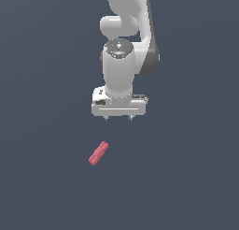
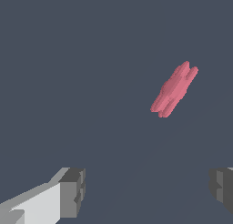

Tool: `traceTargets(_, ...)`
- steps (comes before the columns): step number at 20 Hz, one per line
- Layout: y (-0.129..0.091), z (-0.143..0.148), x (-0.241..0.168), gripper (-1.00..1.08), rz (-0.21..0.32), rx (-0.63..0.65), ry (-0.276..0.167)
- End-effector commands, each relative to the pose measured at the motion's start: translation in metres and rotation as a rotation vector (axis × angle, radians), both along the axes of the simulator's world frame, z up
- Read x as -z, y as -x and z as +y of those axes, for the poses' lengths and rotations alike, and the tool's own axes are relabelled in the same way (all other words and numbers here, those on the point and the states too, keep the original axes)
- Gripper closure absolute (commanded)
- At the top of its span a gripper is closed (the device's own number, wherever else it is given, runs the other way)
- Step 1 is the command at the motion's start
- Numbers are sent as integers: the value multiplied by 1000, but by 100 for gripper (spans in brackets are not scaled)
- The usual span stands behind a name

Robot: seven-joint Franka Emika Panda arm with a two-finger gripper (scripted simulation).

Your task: Pick up the object and move it to a goal position.

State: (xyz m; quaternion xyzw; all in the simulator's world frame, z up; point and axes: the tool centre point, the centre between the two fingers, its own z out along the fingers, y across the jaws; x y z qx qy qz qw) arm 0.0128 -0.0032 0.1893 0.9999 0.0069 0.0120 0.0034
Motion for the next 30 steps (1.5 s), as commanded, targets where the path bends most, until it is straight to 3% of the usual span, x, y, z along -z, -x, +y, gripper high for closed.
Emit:
traceTargets(1, 0, 0, 0, -92, 0, -1, 0)
traceTargets(11, -19, -15, 16, -92, 5, 102, -6)
traceTargets(23, -67, -65, 76, -92, 16, 410, -15)
traceTargets(30, -82, -87, 105, -92, 20, 539, -14)
